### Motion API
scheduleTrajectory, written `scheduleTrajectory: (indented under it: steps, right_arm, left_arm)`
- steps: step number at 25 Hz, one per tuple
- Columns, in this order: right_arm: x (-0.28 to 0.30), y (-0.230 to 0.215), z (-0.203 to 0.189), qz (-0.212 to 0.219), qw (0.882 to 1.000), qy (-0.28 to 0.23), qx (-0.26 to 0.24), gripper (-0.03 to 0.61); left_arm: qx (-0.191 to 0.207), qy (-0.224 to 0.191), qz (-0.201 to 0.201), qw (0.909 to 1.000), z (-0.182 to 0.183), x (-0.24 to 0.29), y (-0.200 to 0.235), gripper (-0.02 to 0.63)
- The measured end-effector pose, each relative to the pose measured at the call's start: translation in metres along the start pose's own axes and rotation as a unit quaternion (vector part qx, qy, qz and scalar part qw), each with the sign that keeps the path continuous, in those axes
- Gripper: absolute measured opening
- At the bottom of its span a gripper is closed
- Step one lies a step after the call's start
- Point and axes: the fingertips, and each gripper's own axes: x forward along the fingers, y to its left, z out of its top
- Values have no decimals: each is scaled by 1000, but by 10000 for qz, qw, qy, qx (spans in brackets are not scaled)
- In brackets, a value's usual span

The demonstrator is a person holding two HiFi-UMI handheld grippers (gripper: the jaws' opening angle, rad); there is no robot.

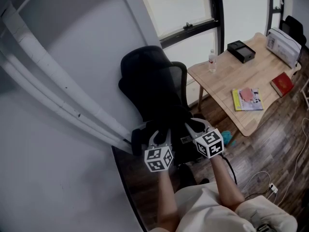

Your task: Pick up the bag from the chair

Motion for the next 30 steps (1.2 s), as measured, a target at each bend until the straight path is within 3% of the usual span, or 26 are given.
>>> scheduleTrajectory:
  steps: [30]
  right_arm:
    - [-4, 2, -13, -64, 9999, 136, 22, 72]
  left_arm:
    - [-119, 33, -72, 9999, -13, -3, -1, 104]
